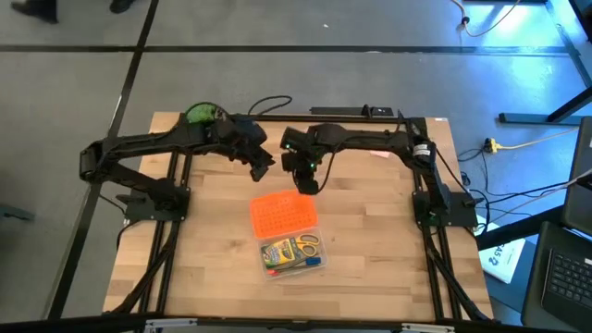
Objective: Pack school essentials
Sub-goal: Put the pink pen into the orange supply box
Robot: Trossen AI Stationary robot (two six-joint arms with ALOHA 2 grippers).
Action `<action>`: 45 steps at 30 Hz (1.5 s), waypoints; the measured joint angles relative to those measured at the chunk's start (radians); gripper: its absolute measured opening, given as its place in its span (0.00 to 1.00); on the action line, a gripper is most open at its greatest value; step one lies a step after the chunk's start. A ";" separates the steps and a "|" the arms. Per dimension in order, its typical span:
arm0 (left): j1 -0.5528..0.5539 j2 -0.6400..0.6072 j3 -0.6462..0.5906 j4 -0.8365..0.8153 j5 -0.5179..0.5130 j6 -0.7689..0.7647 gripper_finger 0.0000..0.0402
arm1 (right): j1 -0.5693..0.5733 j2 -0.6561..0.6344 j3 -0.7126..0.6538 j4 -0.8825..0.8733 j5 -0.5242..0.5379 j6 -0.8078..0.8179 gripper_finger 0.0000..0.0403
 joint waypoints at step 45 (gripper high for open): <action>-0.660 -0.173 0.000 -0.108 -0.287 -0.263 0.26 | 0.520 0.015 -0.016 0.329 0.044 0.429 0.10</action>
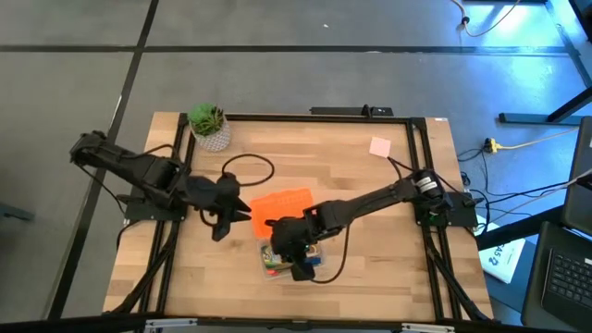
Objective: Pack school essentials
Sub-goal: Put the pink pen into the orange supply box, then put the pink sticky notes into the orange supply box
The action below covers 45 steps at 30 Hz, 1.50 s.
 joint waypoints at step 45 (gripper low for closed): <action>-0.030 0.005 0.000 0.004 -0.075 -0.012 0.26 | -0.017 0.132 0.052 -0.105 -0.090 -0.084 0.38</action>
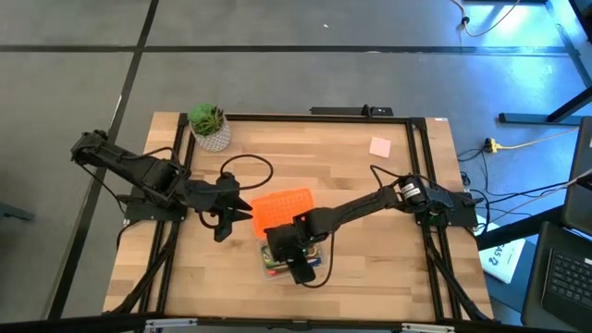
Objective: Pack school essentials
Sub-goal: Put the pink sticky notes into the orange supply box
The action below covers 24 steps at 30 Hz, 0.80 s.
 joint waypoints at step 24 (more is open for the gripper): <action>0.024 0.000 0.000 -0.062 -0.150 0.107 0.26 | -0.349 -0.072 0.463 -0.738 0.314 -0.142 0.39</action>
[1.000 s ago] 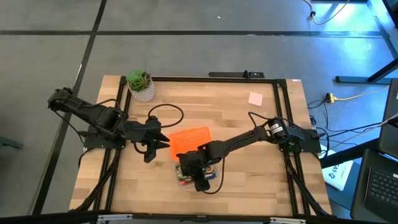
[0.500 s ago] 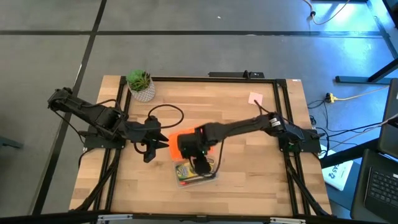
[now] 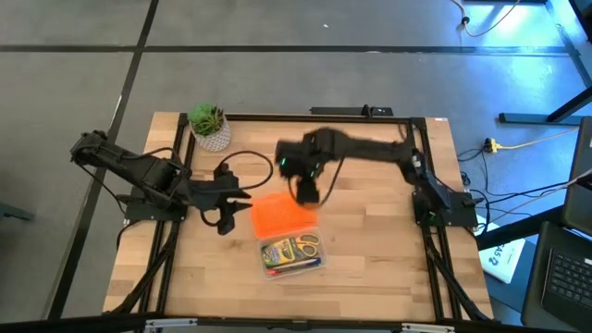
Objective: Pack school essentials
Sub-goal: Put the pink sticky notes into the orange supply box
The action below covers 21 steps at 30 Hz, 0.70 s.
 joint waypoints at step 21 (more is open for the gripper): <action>0.484 0.172 0.000 0.336 0.190 0.376 0.26 | -0.448 -0.154 -0.040 -0.087 -0.002 -0.148 0.39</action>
